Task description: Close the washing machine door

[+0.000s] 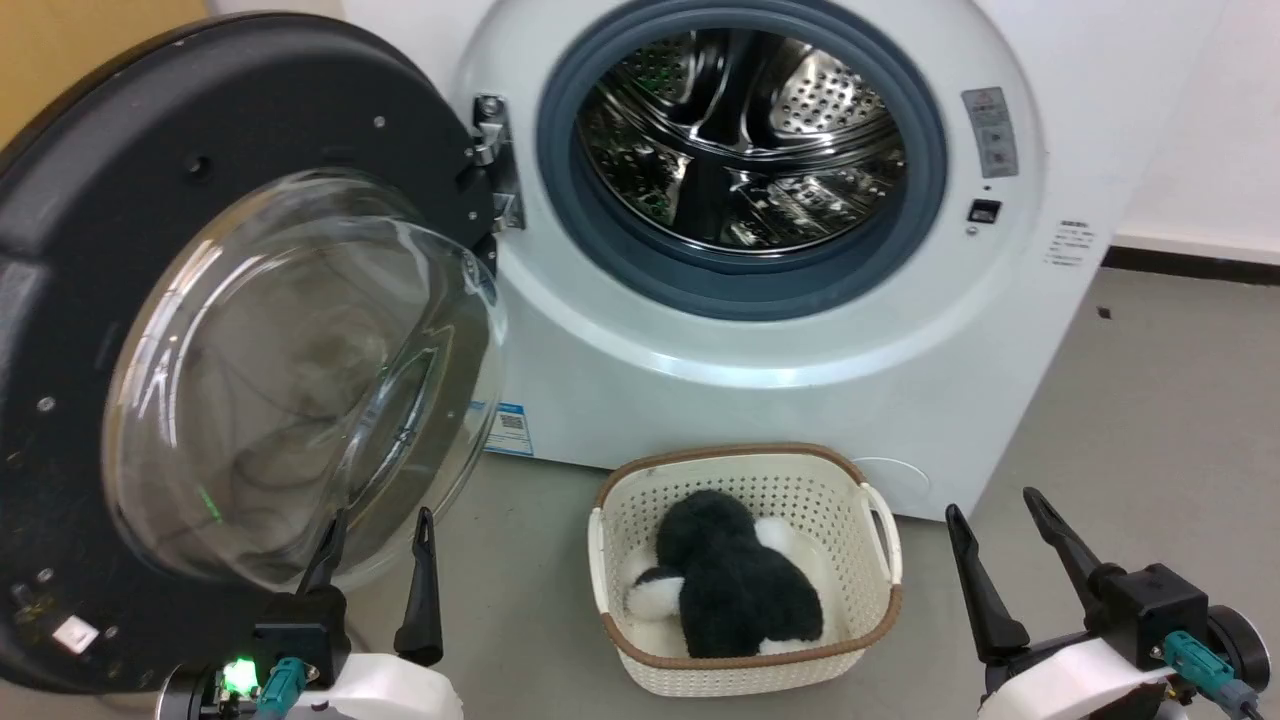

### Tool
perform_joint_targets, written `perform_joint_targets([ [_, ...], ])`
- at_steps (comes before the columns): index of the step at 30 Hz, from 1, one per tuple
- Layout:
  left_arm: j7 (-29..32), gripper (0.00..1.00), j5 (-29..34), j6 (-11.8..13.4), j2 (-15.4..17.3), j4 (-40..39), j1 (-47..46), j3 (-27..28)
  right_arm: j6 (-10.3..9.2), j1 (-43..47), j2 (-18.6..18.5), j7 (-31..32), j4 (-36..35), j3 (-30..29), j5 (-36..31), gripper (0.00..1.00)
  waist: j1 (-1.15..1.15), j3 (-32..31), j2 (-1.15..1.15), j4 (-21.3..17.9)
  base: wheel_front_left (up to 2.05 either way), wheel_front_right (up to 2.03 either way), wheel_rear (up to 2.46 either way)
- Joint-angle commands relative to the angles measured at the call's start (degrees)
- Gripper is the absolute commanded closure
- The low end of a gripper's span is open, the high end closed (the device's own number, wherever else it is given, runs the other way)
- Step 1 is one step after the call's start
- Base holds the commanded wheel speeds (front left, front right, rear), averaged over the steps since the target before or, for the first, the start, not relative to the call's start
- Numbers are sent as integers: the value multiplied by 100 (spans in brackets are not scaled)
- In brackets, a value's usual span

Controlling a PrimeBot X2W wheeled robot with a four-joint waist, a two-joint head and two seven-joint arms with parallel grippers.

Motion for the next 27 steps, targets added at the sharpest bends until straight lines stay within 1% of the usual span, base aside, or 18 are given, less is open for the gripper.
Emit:
perform_joint_targets([
  [1, -62, 0, -24, 22, 3, -21, 97, -17, 2, 62, 11, -61, 16, 5, 39, 0, 0, -22, 0, 110, 0, 0, 0],
  [6, -121, 0, -28, 40, 3, -23, 151, -19, 2, 80, 12, -120, 44, 40, 56, 0, 0, -52, 0, 315, 0, 0, 0],
  [16, -229, 0, -96, 118, 4, -115, 228, 47, 2, -31, 14, -228, 161, 215, 38, 0, 0, -1, 0, 579, 0, 0, 0],
  [27, -361, 0, -184, 276, 5, -266, 339, 34, 3, -214, 16, -360, 335, 413, 30, 0, 0, 84, 0, 895, 0, 0, 0],
])
